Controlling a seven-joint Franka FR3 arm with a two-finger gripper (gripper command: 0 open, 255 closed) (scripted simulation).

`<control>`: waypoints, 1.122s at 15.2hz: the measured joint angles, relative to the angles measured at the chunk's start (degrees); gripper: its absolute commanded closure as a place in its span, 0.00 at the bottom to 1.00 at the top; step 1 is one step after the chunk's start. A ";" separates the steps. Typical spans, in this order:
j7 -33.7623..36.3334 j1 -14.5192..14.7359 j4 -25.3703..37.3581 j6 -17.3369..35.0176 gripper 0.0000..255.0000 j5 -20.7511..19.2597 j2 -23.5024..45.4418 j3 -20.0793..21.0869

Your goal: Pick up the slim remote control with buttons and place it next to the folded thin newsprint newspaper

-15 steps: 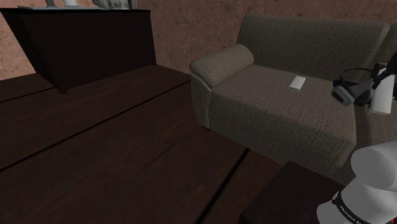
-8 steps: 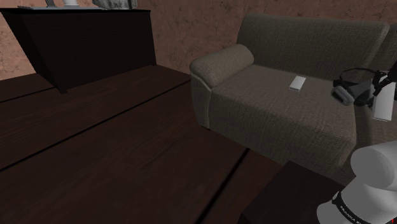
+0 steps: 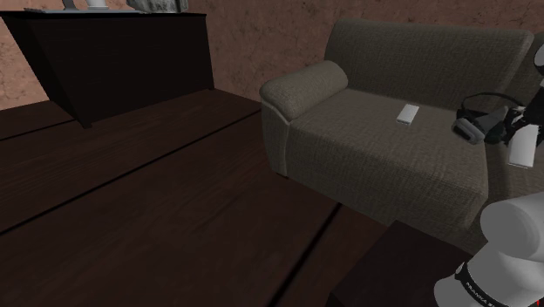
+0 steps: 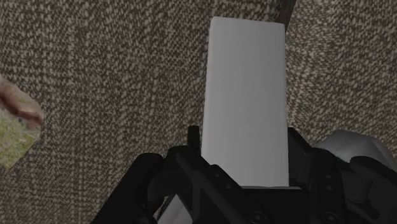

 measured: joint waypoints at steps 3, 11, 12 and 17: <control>-0.40 0.06 -1.24 2.54 1.00 -0.12 1.06 -1.01; -0.15 0.00 -2.37 4.28 0.00 -0.44 1.21 -1.30; -0.26 0.09 -2.54 4.07 0.00 -0.33 1.41 -1.34; -0.30 0.22 -2.81 3.80 0.00 -0.19 1.63 -1.33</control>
